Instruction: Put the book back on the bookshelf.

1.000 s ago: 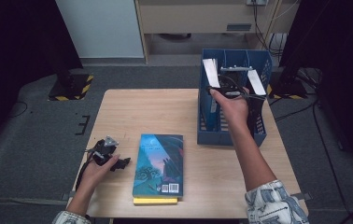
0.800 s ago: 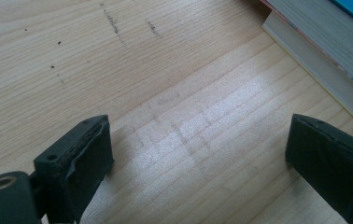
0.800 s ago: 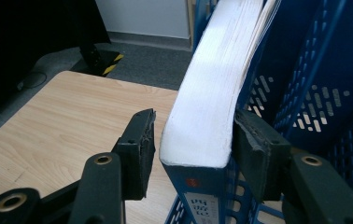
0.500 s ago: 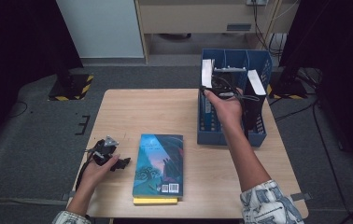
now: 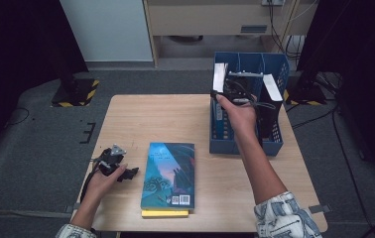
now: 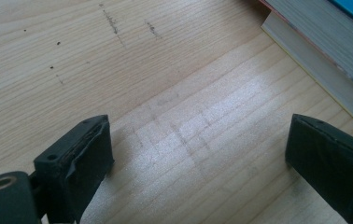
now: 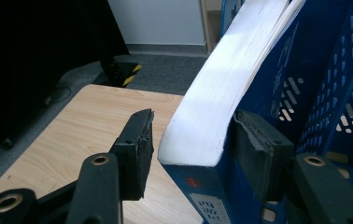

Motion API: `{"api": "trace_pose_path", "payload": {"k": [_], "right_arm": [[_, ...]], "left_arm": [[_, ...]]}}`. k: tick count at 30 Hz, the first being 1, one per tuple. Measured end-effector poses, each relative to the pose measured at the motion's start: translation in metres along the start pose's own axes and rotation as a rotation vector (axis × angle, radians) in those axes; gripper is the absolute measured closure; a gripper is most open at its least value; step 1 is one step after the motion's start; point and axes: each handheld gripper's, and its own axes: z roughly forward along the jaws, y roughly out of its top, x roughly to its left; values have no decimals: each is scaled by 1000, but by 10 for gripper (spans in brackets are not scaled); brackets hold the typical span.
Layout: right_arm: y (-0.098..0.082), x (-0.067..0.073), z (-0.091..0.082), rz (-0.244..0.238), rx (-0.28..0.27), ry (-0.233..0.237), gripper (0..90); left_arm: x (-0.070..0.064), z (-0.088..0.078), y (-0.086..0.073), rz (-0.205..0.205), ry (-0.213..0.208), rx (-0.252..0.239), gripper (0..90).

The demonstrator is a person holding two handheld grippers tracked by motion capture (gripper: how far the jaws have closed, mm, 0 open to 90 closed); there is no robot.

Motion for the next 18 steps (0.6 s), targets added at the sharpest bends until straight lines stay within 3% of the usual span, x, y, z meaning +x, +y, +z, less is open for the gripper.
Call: {"api": "trace_pose_path", "payload": {"k": [18], "right_arm": [[-10,-6,4,30,-48,58,350]], "left_arm": [[0,0,0,0,-2,-1,68]]}}
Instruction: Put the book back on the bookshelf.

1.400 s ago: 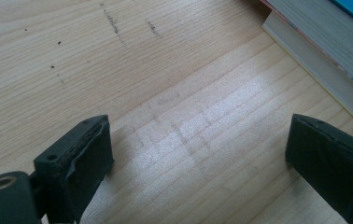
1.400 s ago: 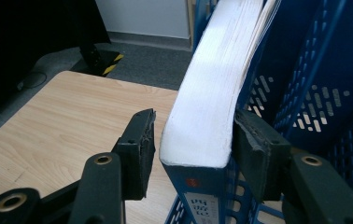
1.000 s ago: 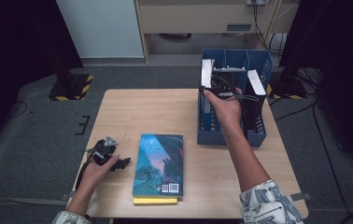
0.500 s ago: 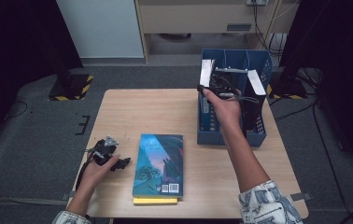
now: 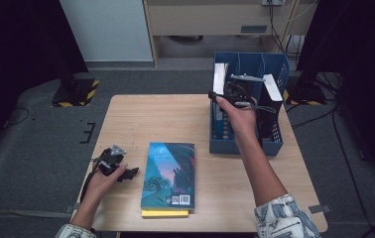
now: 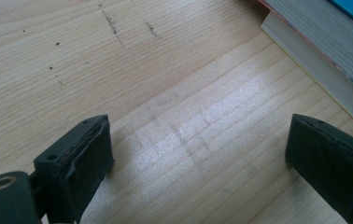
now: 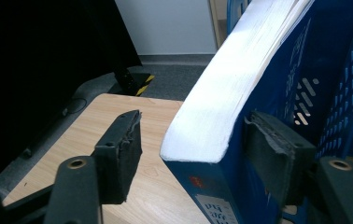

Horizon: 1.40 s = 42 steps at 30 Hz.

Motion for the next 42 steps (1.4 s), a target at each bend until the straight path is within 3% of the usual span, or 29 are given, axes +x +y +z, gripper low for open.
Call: {"api": "trace_pose_path", "payload": {"k": [5,13,25,35,42], "right_arm": [[-4,-2,-1,-3,-5,10,309],[-9,1,-8,-72,4,14,244],[-21,1,-16,-105,27,17,173],[-56,2,-29,-133,53,23,132],[-94,10,-32,-154,81,53,109]], "left_arm": [[0,0,0,1,0,0,68],[0,0,0,4,1,4,67],[0,-1,0,5,1,3,66],[0,0,-1,4,-1,-2,60],[2,1,-4,-7,-7,-24,36]]}}
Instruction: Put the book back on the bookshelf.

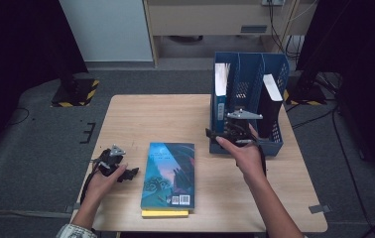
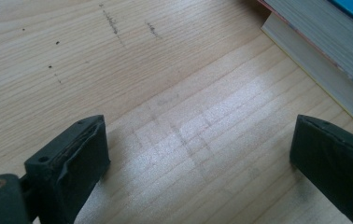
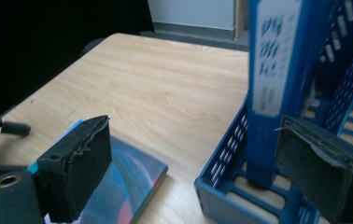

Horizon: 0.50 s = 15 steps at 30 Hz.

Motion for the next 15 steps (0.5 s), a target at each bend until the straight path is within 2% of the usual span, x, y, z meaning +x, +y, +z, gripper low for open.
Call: {"api": "trace_pose_path", "payload": {"k": [6,9,10,11,15], "right_arm": [[-19,10,-3,-18,-1,39,100],[-39,17,-1,-46,25,64,101],[-39,17,-1,-46,25,64,101],[-49,20,-1,-53,43,73,110],[-57,23,0,-68,50,64,134]], "left_arm": [[1,1,-2,-1,3,-24,24],[0,1,-5,-2,4,-47,24],[0,1,-5,-2,4,-47,25],[0,1,-5,-3,5,-45,25],[-2,0,-4,-7,8,-39,28]]}}
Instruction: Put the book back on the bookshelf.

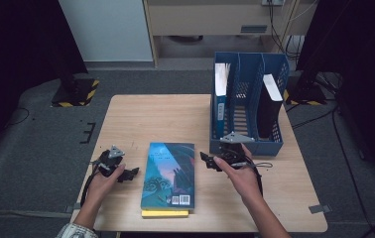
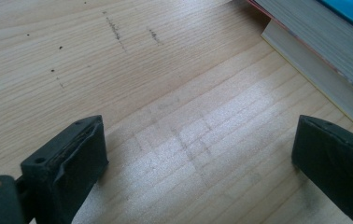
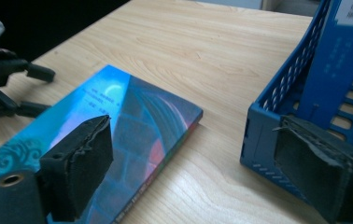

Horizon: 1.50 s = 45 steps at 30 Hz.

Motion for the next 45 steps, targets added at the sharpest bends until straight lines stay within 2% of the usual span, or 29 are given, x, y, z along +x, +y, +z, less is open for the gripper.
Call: {"api": "trace_pose_path", "payload": {"k": [3,5,10,12,13,17,19,20,21,23,24,25,28,30,31,32,34,38,45], "right_arm": [[-4,5,2,-33,7,-23,157],[-10,11,6,-65,22,-32,185],[-18,21,14,-79,49,-11,213],[-20,27,17,-83,59,15,214],[-20,27,17,-83,59,15,214],[-25,35,24,-100,94,47,204],[-27,39,28,-105,105,61,198],[-28,40,30,-115,113,67,192],[-30,44,34,-126,133,87,186],[-32,45,36,-127,142,95,186],[-36,47,40,-125,164,120,184],[-36,47,40,-125,164,120,184],[-39,49,46,-101,185,160,168],[-44,48,52,-90,219,189,146],[-44,48,52,-90,219,189,146],[-45,48,55,-77,243,204,141],[-46,47,56,-83,243,205,142],[-49,48,64,-61,277,218,130],[-52,43,64,-27,273,241,153]], "left_arm": [[-2,-3,0,-13,-10,3,41],[-3,-7,1,-20,-4,-15,50],[-5,-24,4,-63,-20,-98,82],[-9,-33,7,-69,-33,-140,89],[-9,-33,7,-69,-33,-140,90],[-27,-42,11,-31,-88,-178,101],[-37,-42,13,-1,-105,-177,115],[-43,-41,14,3,-119,-170,119],[-48,-39,15,-9,-153,-178,141],[-53,-38,16,-6,-167,-179,156],[-57,-37,17,3,-166,-173,195],[-61,-35,17,17,-163,-161,195],[-68,-29,18,43,-169,-132,194],[-73,-24,19,55,-183,-111,192],[-73,-24,19,55,-183,-111,194],[-74,-22,20,60,-188,-104,196],[-75,-20,20,66,-192,-96,200],[-74,-19,20,58,-208,-92,206],[-72,-17,19,49,-224,-89,202]]}}
